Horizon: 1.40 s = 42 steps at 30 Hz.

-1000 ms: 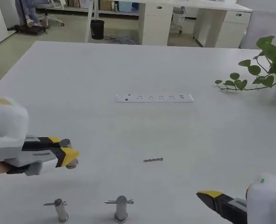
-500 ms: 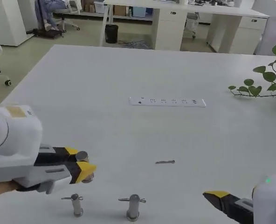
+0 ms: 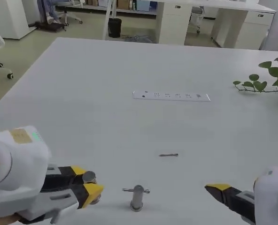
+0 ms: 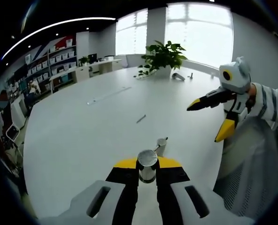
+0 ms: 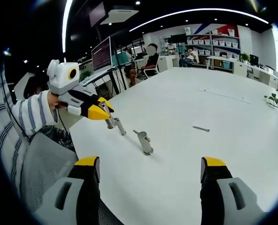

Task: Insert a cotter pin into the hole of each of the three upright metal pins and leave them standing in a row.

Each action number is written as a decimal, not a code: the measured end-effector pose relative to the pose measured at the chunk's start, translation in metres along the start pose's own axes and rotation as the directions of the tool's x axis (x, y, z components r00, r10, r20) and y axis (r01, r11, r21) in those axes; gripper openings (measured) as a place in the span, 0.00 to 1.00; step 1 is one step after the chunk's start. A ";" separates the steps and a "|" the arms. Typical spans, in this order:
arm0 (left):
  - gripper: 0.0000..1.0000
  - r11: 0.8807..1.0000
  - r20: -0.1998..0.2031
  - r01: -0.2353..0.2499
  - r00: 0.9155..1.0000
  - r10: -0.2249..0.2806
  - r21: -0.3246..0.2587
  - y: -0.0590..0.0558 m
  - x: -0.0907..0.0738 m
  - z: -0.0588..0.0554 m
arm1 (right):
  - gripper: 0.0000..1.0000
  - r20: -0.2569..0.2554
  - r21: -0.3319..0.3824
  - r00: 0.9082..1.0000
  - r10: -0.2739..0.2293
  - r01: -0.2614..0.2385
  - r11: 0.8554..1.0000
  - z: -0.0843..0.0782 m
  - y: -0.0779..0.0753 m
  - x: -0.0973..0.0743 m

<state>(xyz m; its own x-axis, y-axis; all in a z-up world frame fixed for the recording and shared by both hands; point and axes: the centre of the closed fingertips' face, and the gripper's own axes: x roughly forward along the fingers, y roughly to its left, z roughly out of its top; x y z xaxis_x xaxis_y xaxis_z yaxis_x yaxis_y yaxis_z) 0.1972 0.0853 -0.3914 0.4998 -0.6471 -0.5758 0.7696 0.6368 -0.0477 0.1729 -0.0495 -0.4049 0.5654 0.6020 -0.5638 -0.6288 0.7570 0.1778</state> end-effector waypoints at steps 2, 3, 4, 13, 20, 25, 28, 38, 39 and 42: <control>0.09 1.000 0.001 0.002 1.000 -0.002 -0.011 -0.003 0.002 -0.002 | 0.92 -0.010 0.007 1.000 -0.008 0.008 1.000 -0.003 -0.001 0.001; 0.09 1.000 0.004 0.005 1.000 -0.005 -0.025 -0.007 0.005 -0.004 | 0.93 -0.008 0.010 1.000 -0.018 0.018 1.000 -0.003 -0.003 0.002; 0.09 1.000 0.003 0.005 1.000 -0.005 -0.028 -0.008 0.006 -0.005 | 0.94 -0.009 0.013 1.000 -0.018 0.018 1.000 -0.004 -0.002 0.002; 0.10 0.996 0.004 0.007 1.000 -0.007 -0.090 -0.019 0.017 -0.012 | 0.97 -0.002 0.050 0.999 -0.032 0.032 0.998 -0.006 -0.004 0.004; 0.10 0.996 -0.010 0.002 1.000 -0.003 -0.088 -0.027 0.025 -0.021 | 0.96 -0.013 0.047 1.000 -0.028 0.029 0.998 -0.011 -0.002 0.005; 0.10 0.996 -0.030 -0.006 1.000 0.004 -0.084 -0.030 0.031 -0.029 | 0.96 -0.012 0.053 0.999 -0.036 0.036 0.998 -0.013 -0.002 0.004; 0.10 0.996 -0.040 -0.010 0.999 0.007 -0.084 -0.031 0.034 -0.032 | 0.95 -0.016 0.056 0.999 -0.037 0.038 0.998 -0.015 -0.002 0.003; 0.10 0.996 -0.067 0.003 0.998 -0.009 -0.088 -0.043 0.045 -0.045 | 0.94 -0.031 0.059 0.999 -0.035 0.037 0.998 -0.020 -0.001 0.005; 0.10 0.996 -0.067 0.004 0.998 -0.010 -0.089 -0.045 0.046 -0.046 | 0.94 -0.033 0.059 0.999 -0.035 0.036 0.998 -0.020 0.000 0.005; 0.10 0.996 -0.067 0.002 0.998 -0.008 -0.088 -0.048 0.047 -0.047 | 0.94 -0.037 0.055 0.999 -0.031 0.033 0.998 -0.021 0.001 0.006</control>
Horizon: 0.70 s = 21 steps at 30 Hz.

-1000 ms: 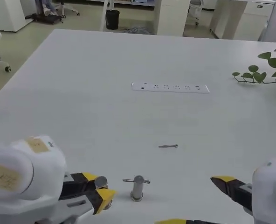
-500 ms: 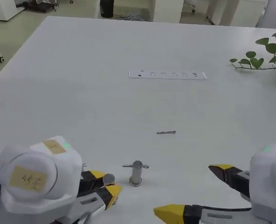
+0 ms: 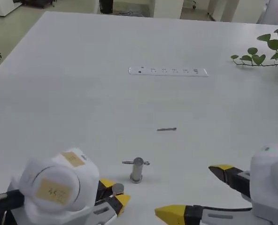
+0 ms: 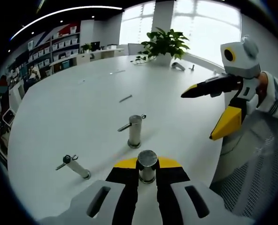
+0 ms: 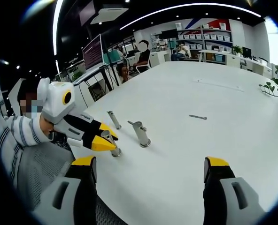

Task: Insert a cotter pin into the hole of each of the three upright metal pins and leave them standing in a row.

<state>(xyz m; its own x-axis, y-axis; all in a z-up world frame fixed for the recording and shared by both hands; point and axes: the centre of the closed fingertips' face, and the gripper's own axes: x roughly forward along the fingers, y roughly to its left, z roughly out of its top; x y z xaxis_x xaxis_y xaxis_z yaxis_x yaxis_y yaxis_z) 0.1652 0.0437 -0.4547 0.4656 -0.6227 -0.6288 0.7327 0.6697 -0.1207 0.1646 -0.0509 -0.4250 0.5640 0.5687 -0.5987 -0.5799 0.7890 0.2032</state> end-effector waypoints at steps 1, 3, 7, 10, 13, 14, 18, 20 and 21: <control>0.10 1.000 0.000 -0.001 1.000 0.001 0.001 0.000 0.000 0.000 | 0.94 -0.001 -0.001 1.000 0.001 -0.001 1.000 0.000 0.000 0.000; 0.10 1.000 0.002 -0.011 1.000 0.011 -0.001 0.000 0.000 0.000 | 0.93 -0.002 -0.002 1.000 0.003 -0.003 1.000 0.000 0.001 0.001; 0.10 1.000 0.007 -0.019 1.000 0.019 0.003 0.001 0.001 0.001 | 0.93 -0.004 -0.003 1.000 0.007 -0.007 1.000 -0.001 0.002 0.001; 0.10 1.000 0.009 -0.026 1.000 0.026 0.010 0.002 0.002 0.002 | 0.93 -0.006 -0.004 1.000 0.007 -0.007 1.000 -0.001 0.002 0.001; 0.10 1.000 0.004 -0.027 1.000 0.027 0.015 0.001 0.004 0.000 | 0.93 -0.004 -0.003 1.000 0.007 -0.007 1.000 -0.001 0.003 0.001; 0.10 0.999 0.002 -0.026 1.000 0.026 0.019 0.001 0.005 0.000 | 0.93 -0.003 -0.003 1.000 0.007 -0.007 1.000 -0.001 0.003 0.001; 0.10 0.999 -0.003 -0.023 1.000 0.023 0.023 0.000 0.006 -0.002 | 0.93 -0.002 -0.006 1.000 0.006 -0.006 1.000 0.000 0.003 0.001; 0.10 1.000 -0.003 -0.023 1.000 0.023 0.020 0.000 0.007 -0.002 | 0.92 0.000 -0.002 1.000 0.005 -0.005 1.000 -0.001 0.002 0.001; 0.10 1.000 -0.002 -0.023 1.000 0.023 0.019 0.000 0.007 -0.002 | 0.92 -0.001 -0.003 1.000 0.005 -0.005 1.000 -0.001 0.002 0.001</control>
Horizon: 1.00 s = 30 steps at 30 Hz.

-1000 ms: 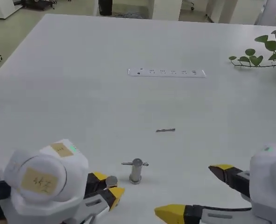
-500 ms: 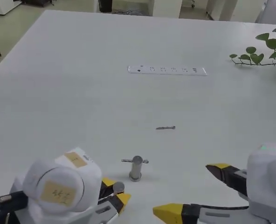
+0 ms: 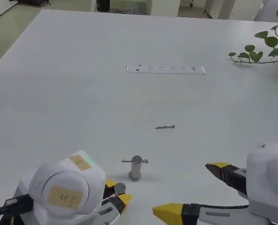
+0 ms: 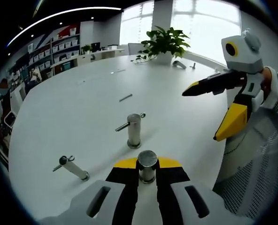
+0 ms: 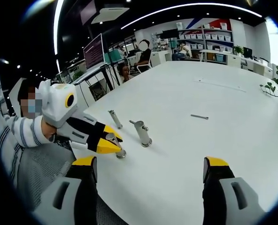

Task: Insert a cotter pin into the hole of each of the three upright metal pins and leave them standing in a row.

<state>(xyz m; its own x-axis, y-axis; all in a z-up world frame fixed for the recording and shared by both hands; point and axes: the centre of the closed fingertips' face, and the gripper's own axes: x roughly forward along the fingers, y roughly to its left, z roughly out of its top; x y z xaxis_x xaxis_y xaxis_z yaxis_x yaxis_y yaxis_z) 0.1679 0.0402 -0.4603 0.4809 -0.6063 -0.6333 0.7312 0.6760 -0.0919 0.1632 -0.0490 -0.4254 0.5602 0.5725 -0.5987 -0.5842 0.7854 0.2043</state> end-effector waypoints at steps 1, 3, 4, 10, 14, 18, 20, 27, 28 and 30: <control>0.10 1.000 0.001 -0.001 1.000 0.001 -0.003 0.000 0.000 0.000 | 0.92 -0.002 -0.002 1.000 0.001 -0.001 1.000 0.000 0.000 0.000; 0.10 1.000 0.001 -0.003 1.000 0.003 -0.001 0.001 0.000 0.000 | 0.92 -0.001 -0.002 1.000 0.002 -0.002 1.000 0.000 0.001 0.000; 0.10 1.000 0.001 -0.006 1.000 0.006 0.000 0.001 0.000 0.000 | 0.92 -0.001 -0.001 1.000 0.002 -0.002 1.000 0.000 0.001 0.000; 0.10 1.000 0.005 -0.008 1.000 0.008 0.011 0.003 0.000 0.000 | 0.92 -0.004 -0.005 1.000 0.006 -0.006 1.000 0.000 0.002 0.000; 0.10 1.000 0.005 -0.004 1.000 0.004 0.019 0.002 -0.001 -0.001 | 0.92 -0.006 -0.007 1.000 0.007 -0.007 1.000 0.000 0.003 0.000; 0.10 1.000 0.004 0.001 1.000 -0.001 0.022 0.000 -0.001 -0.001 | 0.91 -0.006 -0.010 1.000 0.009 -0.009 1.000 -0.001 0.003 0.001; 0.10 1.000 0.004 0.001 1.000 -0.001 0.021 -0.001 -0.001 -0.001 | 0.91 -0.004 -0.010 1.000 0.008 -0.008 1.000 0.000 0.004 0.000; 0.10 0.999 0.006 -0.010 1.000 0.010 0.045 -0.002 0.000 -0.002 | 0.91 -0.005 -0.008 1.000 0.007 -0.007 1.000 -0.002 0.004 -0.001; 0.10 0.999 0.010 -0.013 1.000 0.012 0.036 -0.002 -0.001 -0.001 | 0.91 -0.006 -0.008 1.000 0.007 -0.007 1.000 -0.002 0.004 -0.001; 0.10 1.000 0.014 -0.013 1.000 0.013 0.023 -0.002 -0.001 -0.001 | 0.91 -0.004 -0.009 1.000 0.008 -0.008 1.000 -0.002 0.004 -0.001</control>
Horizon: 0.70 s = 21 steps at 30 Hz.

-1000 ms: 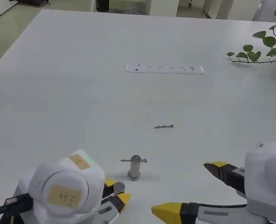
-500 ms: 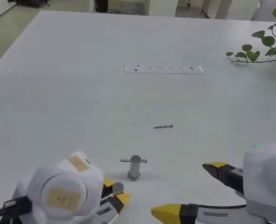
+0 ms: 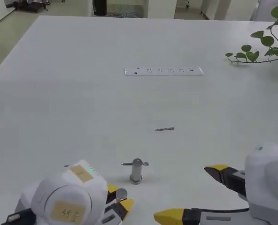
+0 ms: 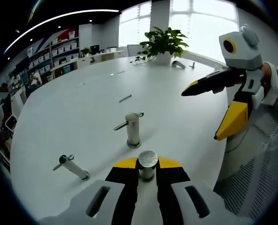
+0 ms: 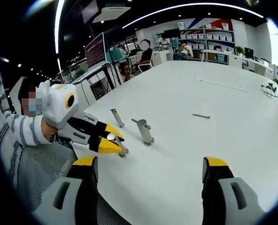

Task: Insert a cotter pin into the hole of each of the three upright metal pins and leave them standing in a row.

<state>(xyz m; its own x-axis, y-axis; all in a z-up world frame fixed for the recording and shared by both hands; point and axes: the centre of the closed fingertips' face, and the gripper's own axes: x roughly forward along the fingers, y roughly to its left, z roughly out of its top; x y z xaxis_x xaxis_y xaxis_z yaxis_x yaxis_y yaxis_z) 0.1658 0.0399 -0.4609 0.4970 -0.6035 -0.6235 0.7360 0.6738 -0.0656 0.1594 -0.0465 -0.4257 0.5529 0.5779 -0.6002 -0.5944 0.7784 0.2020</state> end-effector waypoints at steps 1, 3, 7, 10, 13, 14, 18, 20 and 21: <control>0.10 1.000 0.001 0.000 1.000 0.000 -0.002 0.000 0.000 0.000 | 0.91 0.001 0.000 1.000 0.001 -0.001 1.000 0.000 0.000 0.000; 0.11 1.000 0.001 -0.003 1.000 0.003 -0.020 0.000 0.000 0.000 | 0.91 0.003 -0.002 1.000 0.004 -0.004 1.000 0.001 0.001 0.000; 0.11 0.997 0.002 -0.016 1.000 0.016 -0.069 0.000 0.000 -0.001 | 0.91 0.005 -0.003 1.000 0.006 -0.006 1.000 0.001 0.002 0.000; 0.11 1.000 -0.004 -0.021 1.000 0.021 -0.010 0.000 0.000 -0.001 | 0.91 0.006 -0.001 1.000 0.004 -0.004 1.000 0.000 0.001 0.000; 0.10 1.000 -0.011 -0.012 1.000 0.012 -0.005 0.000 0.000 -0.002 | 0.91 0.006 0.000 1.000 0.008 -0.008 1.000 0.000 0.002 0.000; 0.11 1.000 -0.011 -0.006 1.000 0.006 -0.008 0.001 0.000 -0.002 | 0.91 0.009 0.002 1.000 0.011 -0.011 1.000 0.000 0.003 0.000; 0.15 0.997 -0.004 0.069 0.998 -0.069 -0.025 -0.004 -0.003 -0.001 | 0.91 0.017 0.006 1.000 0.013 -0.013 1.000 0.002 0.003 0.000; 0.22 0.994 0.008 0.100 0.995 -0.099 -0.041 -0.005 -0.005 0.002 | 0.91 0.016 0.004 1.000 0.013 -0.013 1.000 0.002 0.003 0.001; 0.24 0.993 0.018 0.107 0.994 -0.107 -0.041 -0.004 -0.006 0.004 | 0.91 0.015 0.004 1.000 0.014 -0.014 1.000 0.002 0.003 0.001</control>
<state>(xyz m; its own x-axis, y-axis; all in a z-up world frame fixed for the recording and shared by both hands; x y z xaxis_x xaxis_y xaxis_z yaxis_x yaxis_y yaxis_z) 0.1614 0.0388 -0.4534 0.4241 -0.6796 -0.5985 0.7654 0.6223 -0.1642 0.1590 -0.0430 -0.4241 0.5533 0.5923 -0.5857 -0.5996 0.7713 0.2135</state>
